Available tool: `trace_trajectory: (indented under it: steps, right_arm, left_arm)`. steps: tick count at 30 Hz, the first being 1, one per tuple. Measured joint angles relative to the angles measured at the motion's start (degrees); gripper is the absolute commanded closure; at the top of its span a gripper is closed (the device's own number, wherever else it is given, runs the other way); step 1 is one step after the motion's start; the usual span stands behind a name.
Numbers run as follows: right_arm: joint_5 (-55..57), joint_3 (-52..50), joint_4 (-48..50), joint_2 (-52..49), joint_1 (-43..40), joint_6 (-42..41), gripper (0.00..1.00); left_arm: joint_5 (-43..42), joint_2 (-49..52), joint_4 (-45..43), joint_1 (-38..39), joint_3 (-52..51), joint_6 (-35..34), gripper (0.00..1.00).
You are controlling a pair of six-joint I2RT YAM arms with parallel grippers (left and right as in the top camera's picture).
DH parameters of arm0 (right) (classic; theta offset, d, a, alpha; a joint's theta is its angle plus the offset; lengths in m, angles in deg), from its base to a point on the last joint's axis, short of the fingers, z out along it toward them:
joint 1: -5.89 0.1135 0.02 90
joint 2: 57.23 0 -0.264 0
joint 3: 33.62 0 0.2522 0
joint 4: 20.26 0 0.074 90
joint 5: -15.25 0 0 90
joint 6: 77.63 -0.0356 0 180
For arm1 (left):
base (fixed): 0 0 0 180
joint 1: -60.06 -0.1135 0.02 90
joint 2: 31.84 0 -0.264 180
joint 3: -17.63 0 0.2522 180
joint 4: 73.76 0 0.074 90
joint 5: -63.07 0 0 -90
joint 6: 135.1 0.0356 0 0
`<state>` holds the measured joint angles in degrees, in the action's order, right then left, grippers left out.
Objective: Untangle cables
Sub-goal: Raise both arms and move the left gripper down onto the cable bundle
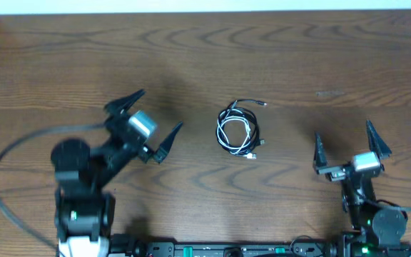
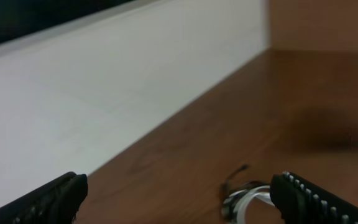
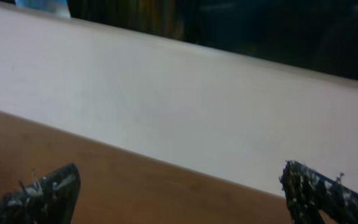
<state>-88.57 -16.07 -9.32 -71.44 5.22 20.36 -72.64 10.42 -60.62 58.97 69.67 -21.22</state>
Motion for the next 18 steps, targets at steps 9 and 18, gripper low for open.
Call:
trace_trajectory:
  steps: [9,18]
  right_arm:
    - [-2.1,23.2,-1.6,-30.4,0.0,-4.3,0.01]
    - [-4.8,53.2,-22.9,-56.7,2.3,-11.3,0.01]
  left_arm:
    - [-10.6,16.0,0.0,2.8,7.5,-3.2,0.02]
    - [12.4,17.5,3.6,11.6,9.7,-17.2,0.02]
